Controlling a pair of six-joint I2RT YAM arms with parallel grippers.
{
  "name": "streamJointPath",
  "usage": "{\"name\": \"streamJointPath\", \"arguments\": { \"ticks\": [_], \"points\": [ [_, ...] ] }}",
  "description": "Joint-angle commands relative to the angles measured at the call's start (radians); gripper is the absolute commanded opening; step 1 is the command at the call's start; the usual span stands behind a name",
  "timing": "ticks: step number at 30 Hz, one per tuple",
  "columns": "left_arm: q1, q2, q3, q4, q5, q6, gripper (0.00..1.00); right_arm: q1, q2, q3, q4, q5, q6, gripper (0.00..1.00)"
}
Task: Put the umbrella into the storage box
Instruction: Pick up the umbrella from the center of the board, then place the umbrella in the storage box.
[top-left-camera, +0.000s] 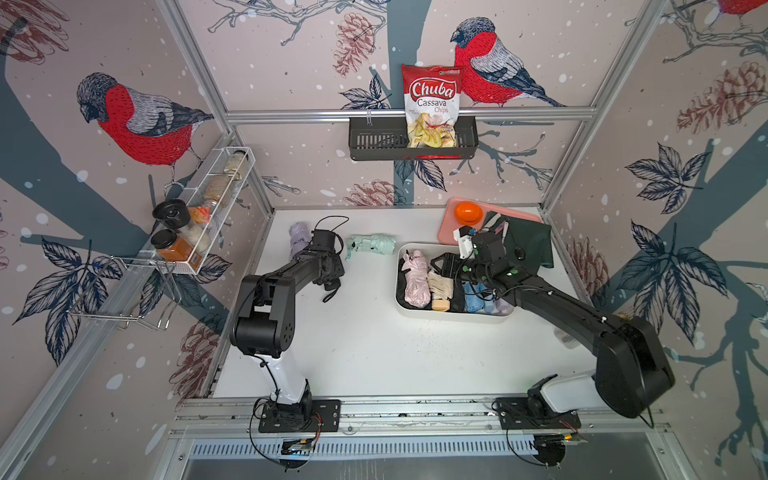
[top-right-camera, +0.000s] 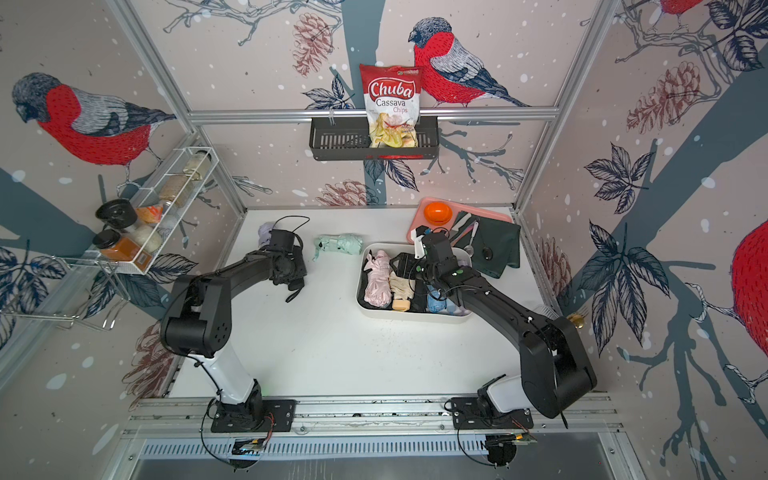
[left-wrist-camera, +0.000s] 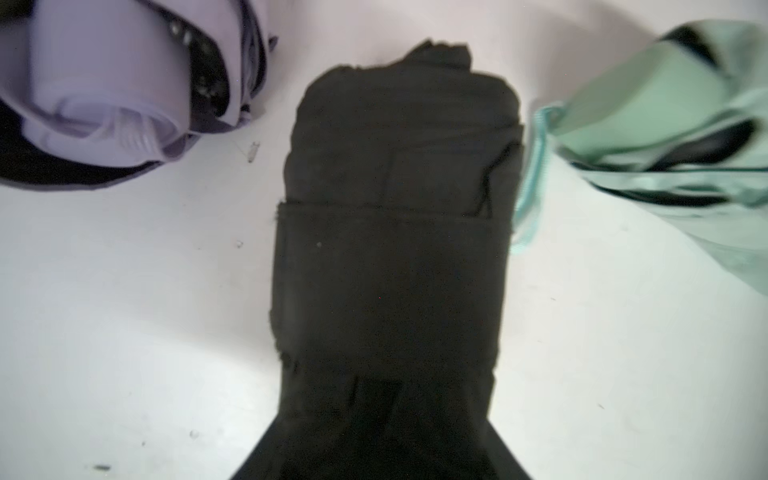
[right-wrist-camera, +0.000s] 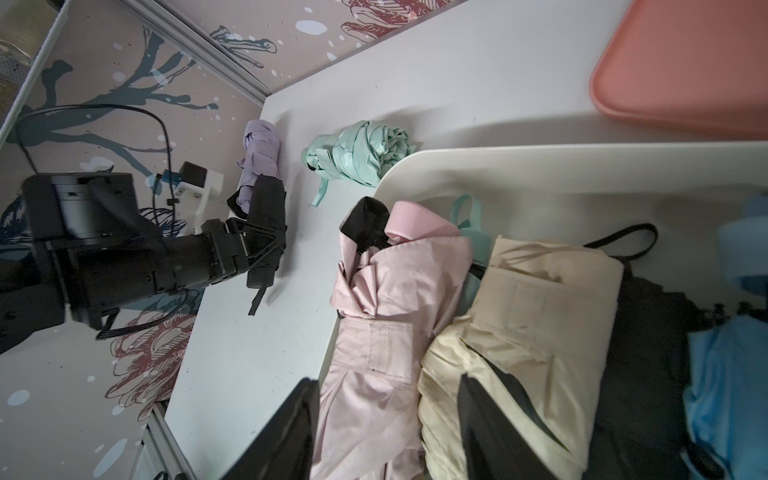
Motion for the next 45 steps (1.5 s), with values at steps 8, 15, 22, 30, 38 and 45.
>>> {"name": "streamJointPath", "arguments": {
  "ticks": [8, 15, 22, 30, 38, 45],
  "points": [
    [-0.205, -0.283, -0.085, 0.167, 0.102, -0.013, 0.42, 0.007, 0.001, -0.006, 0.207, 0.002, 0.134, 0.58],
    [-0.332, -0.405, -0.154, 0.308, 0.184, 0.013, 0.43, 0.049, 0.028, 0.07, 0.236, 0.008, 0.125, 0.68],
    [-0.422, -0.409, -0.144, 0.352, 0.192, 0.033, 0.43, 0.099, 0.074, 0.166, 0.21, 0.03, 0.095, 0.79],
    [-0.46, -0.375, -0.117, 0.366, 0.208, 0.036, 0.43, 0.135, 0.142, 0.243, 0.153, 0.056, 0.075, 0.84],
    [-0.475, -0.361, -0.11, 0.387, 0.233, 0.032, 0.43, 0.145, 0.229, 0.299, 0.146, 0.04, 0.075, 0.75],
    [-0.478, -0.338, -0.101, 0.396, 0.252, 0.028, 0.43, 0.156, 0.284, 0.335, 0.149, 0.001, 0.07, 0.64]
  ]
}}
